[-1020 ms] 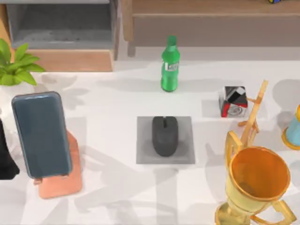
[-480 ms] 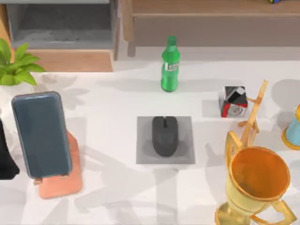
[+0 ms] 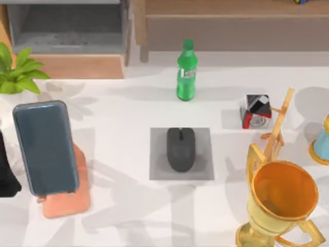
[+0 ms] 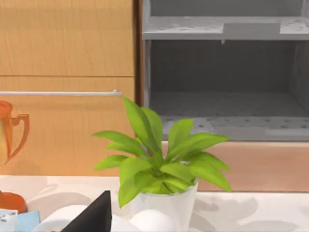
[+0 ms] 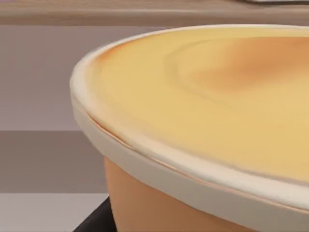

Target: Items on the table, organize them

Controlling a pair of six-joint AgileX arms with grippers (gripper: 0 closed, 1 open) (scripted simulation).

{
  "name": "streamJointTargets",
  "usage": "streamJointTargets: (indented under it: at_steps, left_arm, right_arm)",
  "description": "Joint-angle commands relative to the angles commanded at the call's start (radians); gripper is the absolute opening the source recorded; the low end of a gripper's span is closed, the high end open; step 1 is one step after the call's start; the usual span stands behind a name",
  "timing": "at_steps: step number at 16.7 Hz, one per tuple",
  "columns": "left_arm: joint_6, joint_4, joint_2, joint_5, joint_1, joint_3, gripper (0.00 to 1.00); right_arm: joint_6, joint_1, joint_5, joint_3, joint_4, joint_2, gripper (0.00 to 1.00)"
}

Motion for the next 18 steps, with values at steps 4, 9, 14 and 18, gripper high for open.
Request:
streamJointTargets:
  at_steps: [4, 9, 14, 18]
  left_arm:
    - [0.0, 0.0, 0.0, 0.0, 0.0, 0.0, 1.0]
    - [0.0, 0.0, 0.0, 0.0, 0.0, 0.0, 1.0]
    - [0.0, 0.0, 0.0, 0.0, 0.0, 0.0, 1.0]
    - [0.0, 0.0, 0.0, 0.0, 0.0, 0.0, 1.0]
  right_arm:
    - [0.02, 0.053, -0.021, 0.034, 0.01, -0.039, 0.0]
    - [0.098, 0.267, -0.068, 0.104, -0.065, -0.125, 0.0]
    - [0.175, 0.506, -0.047, 0.221, -0.231, -0.201, 0.0]
    - [0.199, 0.643, 0.057, 0.368, -0.399, -0.233, 0.0]
